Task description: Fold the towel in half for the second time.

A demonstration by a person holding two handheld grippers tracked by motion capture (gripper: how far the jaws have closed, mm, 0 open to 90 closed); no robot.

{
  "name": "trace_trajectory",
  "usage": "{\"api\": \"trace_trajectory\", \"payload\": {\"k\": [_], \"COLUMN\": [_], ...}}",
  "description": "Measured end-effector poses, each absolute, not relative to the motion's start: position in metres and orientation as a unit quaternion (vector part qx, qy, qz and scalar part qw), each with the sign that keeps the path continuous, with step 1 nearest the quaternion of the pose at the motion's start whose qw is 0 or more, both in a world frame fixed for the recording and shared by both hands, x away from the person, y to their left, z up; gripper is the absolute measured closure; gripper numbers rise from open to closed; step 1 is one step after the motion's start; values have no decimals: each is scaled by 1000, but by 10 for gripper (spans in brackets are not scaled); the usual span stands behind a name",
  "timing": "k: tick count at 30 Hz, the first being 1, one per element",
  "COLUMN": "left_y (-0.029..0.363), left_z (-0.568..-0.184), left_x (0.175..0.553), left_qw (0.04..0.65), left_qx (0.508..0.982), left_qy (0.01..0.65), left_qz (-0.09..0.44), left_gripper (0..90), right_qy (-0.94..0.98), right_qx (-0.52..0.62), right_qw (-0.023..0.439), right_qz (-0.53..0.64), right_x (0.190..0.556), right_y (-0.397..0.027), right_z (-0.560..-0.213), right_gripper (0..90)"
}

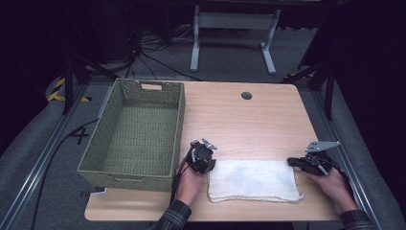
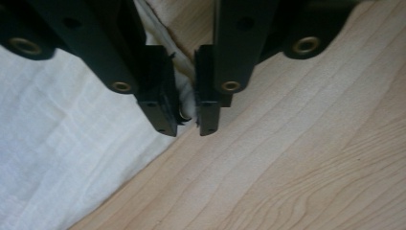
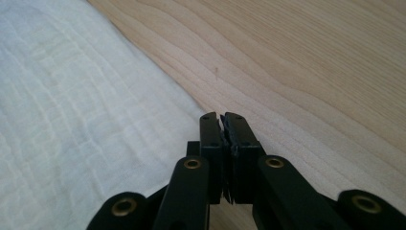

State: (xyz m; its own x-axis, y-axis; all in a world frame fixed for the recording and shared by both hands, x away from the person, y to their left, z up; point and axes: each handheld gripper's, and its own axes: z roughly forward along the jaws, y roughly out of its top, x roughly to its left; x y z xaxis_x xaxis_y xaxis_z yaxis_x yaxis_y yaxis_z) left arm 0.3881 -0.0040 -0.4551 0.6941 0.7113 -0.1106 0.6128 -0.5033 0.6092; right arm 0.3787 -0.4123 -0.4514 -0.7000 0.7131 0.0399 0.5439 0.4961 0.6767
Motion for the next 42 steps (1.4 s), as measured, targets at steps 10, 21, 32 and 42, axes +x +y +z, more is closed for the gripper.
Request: {"api": "trace_trajectory", "payload": {"k": [10, 21, 32, 42], "left_y": [-10, -14, -3, -1], "left_z": [-446, -434, -425, -420], "left_x": [396, 422, 408, 395], "left_qw": [344, 370, 400, 413], "left_qx": [856, 840, 830, 827], "left_qy": [378, 383, 372, 365], "left_qz": [82, 106, 111, 112], "left_gripper": [856, 856, 857, 857], "right_qy": [848, 828, 821, 821], "right_qx": [372, 385, 372, 365], "right_qw": [151, 182, 193, 192], "right_qz": [347, 366, 388, 396], "right_x": [384, 405, 391, 377], "right_y": [-417, -425, -429, -429], "right_z": [-443, -430, -421, -417], "right_gripper": [877, 877, 876, 876]}}
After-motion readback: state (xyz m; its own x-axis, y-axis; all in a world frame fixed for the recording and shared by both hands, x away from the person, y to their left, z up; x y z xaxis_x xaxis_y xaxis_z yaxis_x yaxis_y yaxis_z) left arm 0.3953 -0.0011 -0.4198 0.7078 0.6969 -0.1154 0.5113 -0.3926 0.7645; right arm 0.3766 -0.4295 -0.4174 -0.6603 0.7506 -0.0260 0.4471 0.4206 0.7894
